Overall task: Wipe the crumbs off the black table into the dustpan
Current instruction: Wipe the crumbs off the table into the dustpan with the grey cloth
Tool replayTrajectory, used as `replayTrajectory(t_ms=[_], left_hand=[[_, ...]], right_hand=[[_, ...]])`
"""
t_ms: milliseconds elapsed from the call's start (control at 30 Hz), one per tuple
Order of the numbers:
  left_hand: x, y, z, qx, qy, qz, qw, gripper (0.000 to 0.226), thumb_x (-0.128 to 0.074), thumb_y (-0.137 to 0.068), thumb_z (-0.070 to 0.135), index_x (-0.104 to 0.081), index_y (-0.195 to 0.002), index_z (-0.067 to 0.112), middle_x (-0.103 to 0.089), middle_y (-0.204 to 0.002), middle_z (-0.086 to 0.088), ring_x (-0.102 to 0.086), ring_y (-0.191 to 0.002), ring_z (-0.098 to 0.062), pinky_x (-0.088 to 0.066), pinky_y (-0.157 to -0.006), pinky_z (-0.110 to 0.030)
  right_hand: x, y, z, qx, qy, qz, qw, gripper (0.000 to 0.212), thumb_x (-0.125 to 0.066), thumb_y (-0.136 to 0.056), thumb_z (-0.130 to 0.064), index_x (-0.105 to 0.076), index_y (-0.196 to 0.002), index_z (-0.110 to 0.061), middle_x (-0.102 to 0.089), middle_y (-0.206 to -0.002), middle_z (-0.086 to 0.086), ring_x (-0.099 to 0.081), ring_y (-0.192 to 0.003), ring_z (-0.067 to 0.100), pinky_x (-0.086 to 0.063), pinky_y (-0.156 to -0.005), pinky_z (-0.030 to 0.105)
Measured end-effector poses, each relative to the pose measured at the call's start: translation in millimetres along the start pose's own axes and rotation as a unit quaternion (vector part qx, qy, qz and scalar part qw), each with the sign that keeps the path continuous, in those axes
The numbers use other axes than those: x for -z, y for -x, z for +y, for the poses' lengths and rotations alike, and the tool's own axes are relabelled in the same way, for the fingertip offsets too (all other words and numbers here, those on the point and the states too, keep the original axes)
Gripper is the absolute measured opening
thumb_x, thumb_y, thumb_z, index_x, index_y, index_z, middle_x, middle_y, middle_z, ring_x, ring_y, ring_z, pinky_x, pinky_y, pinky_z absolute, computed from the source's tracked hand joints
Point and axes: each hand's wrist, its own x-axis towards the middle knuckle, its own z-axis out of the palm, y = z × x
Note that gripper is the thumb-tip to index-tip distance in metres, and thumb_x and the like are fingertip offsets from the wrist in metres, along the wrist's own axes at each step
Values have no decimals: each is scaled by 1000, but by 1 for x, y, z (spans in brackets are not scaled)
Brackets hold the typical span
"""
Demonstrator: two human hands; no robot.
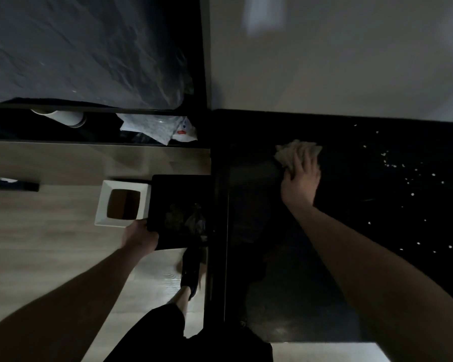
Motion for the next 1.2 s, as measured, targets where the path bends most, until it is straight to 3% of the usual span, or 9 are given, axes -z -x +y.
replayTrajectory(t_ms=[100, 267, 500, 667, 767, 867, 1001, 1101, 1201], left_hand=[[2, 3, 0, 0, -2, -2, 1000, 34, -56, -90, 7, -71, -120, 9, -71, -115, -23, -65, -107, -42, -48, -78, -36], [8, 3, -1, 3, -3, -2, 1000, 33, -57, -90, 10, -71, -119, 10, -72, -112, -23, -66, -105, -42, -51, -79, -37], [15, 1, 3, -5, -16, -10, 1000, 33, -57, -92, 12, -70, -123, 10, -72, -113, -22, -66, -104, -42, -48, -74, -36], [16, -2, 8, -15, -32, -15, 999, 31, -56, -93, 9, -69, -121, 8, -71, -108, -21, -63, -90, -37, -45, -70, -34], [17, -8, 9, -20, -35, -26, 999, 31, -57, -91, 9, -70, -119, 10, -67, -91, -15, -55, -77, -29, -45, -67, -33], [17, -9, 12, -19, -44, -22, 999, 32, -58, -88, 9, -72, -116, 10, -69, -90, -15, -59, -78, -32, -47, -66, -33], [16, -9, 16, -21, -56, -21, 998, 38, -58, -88, 9, -69, -124, 12, -72, -103, -20, -68, -94, -39, -49, -68, -32], [13, -10, 14, -18, -46, -7, 999, 42, -58, -87, 8, -69, -127, 14, -72, -110, -23, -67, -101, -41, -51, -73, -34], [9, -11, 10, -14, -37, 1, 999, 43, -57, -87, 6, -69, -128, 14, -72, -110, -23, -67, -101, -42, -45, -71, -32]], right_hand=[[-23, 40, -48, 57, -63, 2, 996, 64, -52, -87, -10, -50, -152, -13, -43, -161, 12, -32, -154, 32, -33, -120, 50], [-52, 126, -131, 132, -196, -86, 968, 54, -52, -97, -1, -53, -150, -12, -45, -161, 6, -29, -156, 21, -25, -126, 36], [-16, 153, -150, -18, -343, -161, 925, 44, -42, -110, -22, -47, -154, -26, -54, -151, -13, -45, -133, -11, -31, -110, 3], [25, 83, -82, -74, -313, -16, 947, 41, -45, -106, -5, -60, -142, -20, -62, -142, -4, -55, -136, 10, -35, -118, 21], [61, 38, -27, -57, -289, 75, 953, 50, -43, -103, 3, -63, -132, -31, -61, -137, -14, -53, -130, -5, -34, -119, 21], [87, -9, 36, -120, -213, 86, 966, 46, -42, -102, -10, -56, -146, -11, -58, -149, 2, -49, -140, 10, -29, -118, 16], [105, -52, 97, -162, -167, 112, 966, 62, -33, -93, -34, -54, -147, -11, -58, -149, 10, -52, -140, 26, -31, -115, 21], [111, -83, 115, -195, -159, 122, 960, 54, -37, -100, -30, -52, -149, -13, -58, -149, 10, -51, -140, 28, -32, -114, 23], [95, -110, 125, -163, -123, 105, 973, 53, -39, -97, -22, -52, -145, -4, -53, -149, 21, -45, -143, 40, -32, -122, 43]])
